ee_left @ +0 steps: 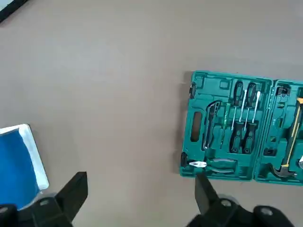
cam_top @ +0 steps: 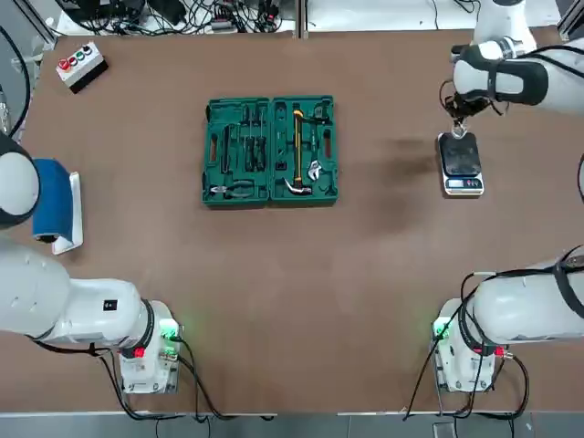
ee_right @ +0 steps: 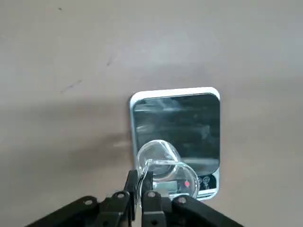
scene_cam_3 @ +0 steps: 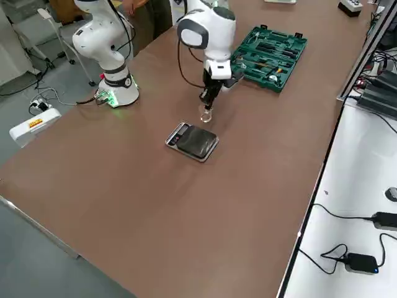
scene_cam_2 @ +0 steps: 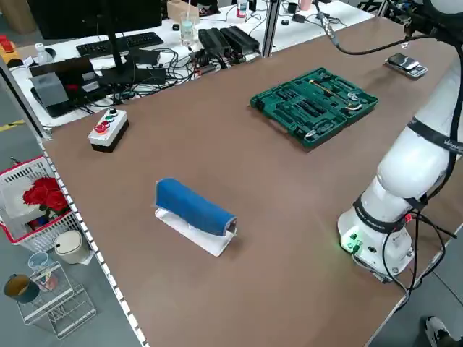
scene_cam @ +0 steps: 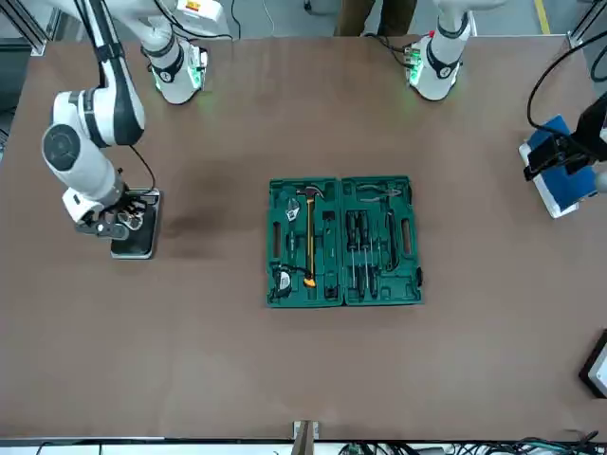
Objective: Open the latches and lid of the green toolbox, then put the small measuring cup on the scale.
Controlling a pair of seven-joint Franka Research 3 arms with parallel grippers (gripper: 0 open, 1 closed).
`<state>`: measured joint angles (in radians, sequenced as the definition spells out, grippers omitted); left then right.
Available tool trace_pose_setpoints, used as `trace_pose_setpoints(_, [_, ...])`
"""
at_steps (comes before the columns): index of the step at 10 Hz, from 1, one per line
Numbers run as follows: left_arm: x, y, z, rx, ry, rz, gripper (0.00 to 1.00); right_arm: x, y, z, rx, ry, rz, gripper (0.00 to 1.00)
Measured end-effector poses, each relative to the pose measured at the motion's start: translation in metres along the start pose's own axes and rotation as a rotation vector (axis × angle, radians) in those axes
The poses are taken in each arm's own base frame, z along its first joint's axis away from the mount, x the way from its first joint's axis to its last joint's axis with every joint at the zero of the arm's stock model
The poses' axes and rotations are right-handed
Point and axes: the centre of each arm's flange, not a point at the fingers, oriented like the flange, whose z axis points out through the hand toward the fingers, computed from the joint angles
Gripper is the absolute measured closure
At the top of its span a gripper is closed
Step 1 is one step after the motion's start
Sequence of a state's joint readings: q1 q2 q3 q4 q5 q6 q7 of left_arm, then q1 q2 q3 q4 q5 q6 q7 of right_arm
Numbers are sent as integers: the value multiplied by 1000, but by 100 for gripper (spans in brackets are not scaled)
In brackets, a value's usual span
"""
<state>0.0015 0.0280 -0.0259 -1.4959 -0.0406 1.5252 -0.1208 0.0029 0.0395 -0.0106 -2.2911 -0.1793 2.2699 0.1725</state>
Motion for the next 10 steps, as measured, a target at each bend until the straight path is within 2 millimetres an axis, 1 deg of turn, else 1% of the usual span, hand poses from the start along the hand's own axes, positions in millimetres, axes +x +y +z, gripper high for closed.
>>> trace_pose_setpoints(2, [0,1,-5,-1,10,2,0,-11,19,26,17,47,-31,93])
trace_pose_setpoints(3, [0,1,-5,1,9,3,0,-13,31,32,20,67,-44,93])
trace_pose_setpoints(5, [0,1,-5,4,7,7,0,-11,43,42,21,94,-63,93])
trace_pose_setpoints(6, [-1,6,-5,4,6,16,0,-10,45,49,21,98,-69,93])
trace_pose_setpoints(8, [-6,34,-3,4,-1,62,0,-9,42,68,22,84,-74,93])
trace_pose_setpoints(9, [-8,43,-2,4,-6,76,0,-9,41,77,22,77,-76,93])
trace_pose_setpoints(10, [-9,44,-2,5,-8,78,0,-9,40,84,22,72,-78,93])
